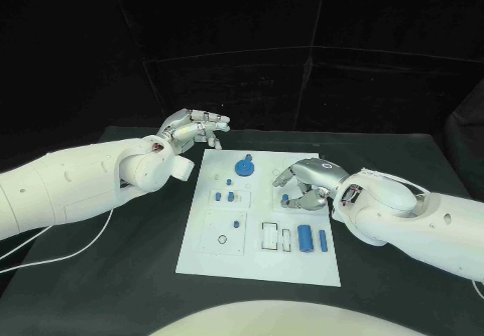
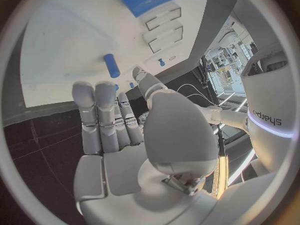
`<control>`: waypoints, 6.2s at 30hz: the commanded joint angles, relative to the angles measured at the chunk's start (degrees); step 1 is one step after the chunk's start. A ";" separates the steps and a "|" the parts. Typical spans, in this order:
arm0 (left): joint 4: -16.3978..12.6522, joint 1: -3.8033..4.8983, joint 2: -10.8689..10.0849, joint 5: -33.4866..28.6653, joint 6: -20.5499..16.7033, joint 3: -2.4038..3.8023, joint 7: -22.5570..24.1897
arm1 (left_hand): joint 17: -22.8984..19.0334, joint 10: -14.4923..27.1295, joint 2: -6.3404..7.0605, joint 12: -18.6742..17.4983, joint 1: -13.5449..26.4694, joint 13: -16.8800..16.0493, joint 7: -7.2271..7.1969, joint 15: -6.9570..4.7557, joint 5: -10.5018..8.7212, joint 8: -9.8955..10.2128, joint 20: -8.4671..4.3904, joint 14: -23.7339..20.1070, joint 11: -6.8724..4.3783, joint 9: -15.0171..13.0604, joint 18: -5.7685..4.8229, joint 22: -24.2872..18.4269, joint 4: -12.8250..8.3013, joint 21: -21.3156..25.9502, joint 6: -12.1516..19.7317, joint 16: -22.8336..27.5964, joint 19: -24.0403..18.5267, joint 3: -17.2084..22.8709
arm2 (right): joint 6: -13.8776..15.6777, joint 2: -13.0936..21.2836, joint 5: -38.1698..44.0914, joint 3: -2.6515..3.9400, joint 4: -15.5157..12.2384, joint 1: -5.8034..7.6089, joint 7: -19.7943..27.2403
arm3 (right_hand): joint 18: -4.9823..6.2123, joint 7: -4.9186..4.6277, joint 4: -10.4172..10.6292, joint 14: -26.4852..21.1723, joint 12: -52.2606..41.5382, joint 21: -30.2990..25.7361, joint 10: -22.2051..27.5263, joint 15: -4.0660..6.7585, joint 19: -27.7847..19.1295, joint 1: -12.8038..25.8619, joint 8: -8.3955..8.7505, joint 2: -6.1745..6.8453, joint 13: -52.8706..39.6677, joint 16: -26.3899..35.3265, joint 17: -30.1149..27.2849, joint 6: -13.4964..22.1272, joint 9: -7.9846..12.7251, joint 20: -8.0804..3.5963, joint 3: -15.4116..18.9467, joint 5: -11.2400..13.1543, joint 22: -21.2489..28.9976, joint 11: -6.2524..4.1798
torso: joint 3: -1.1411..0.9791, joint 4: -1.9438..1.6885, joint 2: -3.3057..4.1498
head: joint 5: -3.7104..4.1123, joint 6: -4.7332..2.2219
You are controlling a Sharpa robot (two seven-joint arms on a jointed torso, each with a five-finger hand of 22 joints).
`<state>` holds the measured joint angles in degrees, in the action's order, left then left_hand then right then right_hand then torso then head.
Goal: Assemble the parts on the task board
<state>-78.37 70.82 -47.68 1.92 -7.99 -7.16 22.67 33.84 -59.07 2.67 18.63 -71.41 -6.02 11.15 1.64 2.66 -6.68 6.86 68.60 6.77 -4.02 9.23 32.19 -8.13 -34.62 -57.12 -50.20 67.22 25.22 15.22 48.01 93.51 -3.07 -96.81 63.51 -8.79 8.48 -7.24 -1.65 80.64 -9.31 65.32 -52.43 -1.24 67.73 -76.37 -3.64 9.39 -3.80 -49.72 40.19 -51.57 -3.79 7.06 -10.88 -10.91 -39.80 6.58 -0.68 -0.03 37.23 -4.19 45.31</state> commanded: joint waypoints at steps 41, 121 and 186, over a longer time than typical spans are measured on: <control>0.22 0.10 -0.10 -0.25 0.87 0.05 0.07 | -0.08 0.58 -0.02 0.39 0.57 -0.10 -0.03 0.01 0.22 -0.21 0.28 -0.59 -0.03 0.07 1.15 -0.09 0.25 0.20 0.50 -0.01 -0.27 0.02 | -7.07 -2.62 1.57 -0.03 2.37 0.35 -2.94 | -1.05 -1.23 3.83 2.87 -1.85 5.56 -13.70 1.91 5.26 -4.04 -0.98 -2.78 0.03 -7.47 5.03 -8.02 -0.40 -1.64 -12.96 5.61 -8.74 -2.19 | 0.02 -0.13 -0.01 | 0.07 0.49; 0.69 0.12 0.97 -0.24 1.15 0.05 -0.05 | -0.35 0.92 -0.04 0.79 0.45 -0.15 0.00 0.05 0.21 -0.42 0.34 -0.73 0.01 0.05 1.17 -0.26 0.27 0.41 0.72 -0.14 -0.25 -0.02 | -10.44 -18.55 3.56 -0.46 2.55 -3.43 0.47 | -1.59 -0.26 1.10 3.43 -1.17 8.03 -18.00 2.69 6.38 -0.92 -2.32 -3.56 -0.27 -11.41 8.77 -12.98 -1.06 -2.51 -17.81 6.18 -12.38 -3.28 | 0.05 -0.15 -0.02 | -1.69 1.49; -0.12 0.11 -0.54 -0.24 1.21 0.04 -0.50 | -0.48 1.13 0.00 0.97 0.49 -0.16 0.06 0.08 0.21 -0.50 0.37 -0.80 0.06 0.05 1.17 -0.34 0.32 0.51 0.89 -0.21 -0.23 -0.09 | 2.84 1.98 -7.73 -0.55 -10.29 -2.31 -6.45 | -2.78 0.47 5.66 5.15 -22.65 10.56 -19.12 3.68 10.40 1.22 -4.80 -5.37 -7.79 -20.99 19.49 -8.23 -1.90 -3.16 5.50 1.11 -18.64 -4.86 | -0.03 0.88 -0.32 | 0.93 -0.15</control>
<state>-78.27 70.82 -48.16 1.90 -7.20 -7.17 22.00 33.43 -58.24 2.67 19.41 -71.41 -6.09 11.14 1.64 2.66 -6.93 7.05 68.20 6.76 -4.03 9.23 31.93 -8.13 -34.40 -56.70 -50.20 67.03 25.23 17.83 49.37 92.56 -3.62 -106.37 61.11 -10.03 6.63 -6.99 3.62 83.91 -31.08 74.87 -70.14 2.00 77.31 -75.77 -8.20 3.99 -11.04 -69.51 58.04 -59.14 -5.62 4.19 -5.55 -10.09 -56.71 2.08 -0.68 0.49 37.05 -3.59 45.35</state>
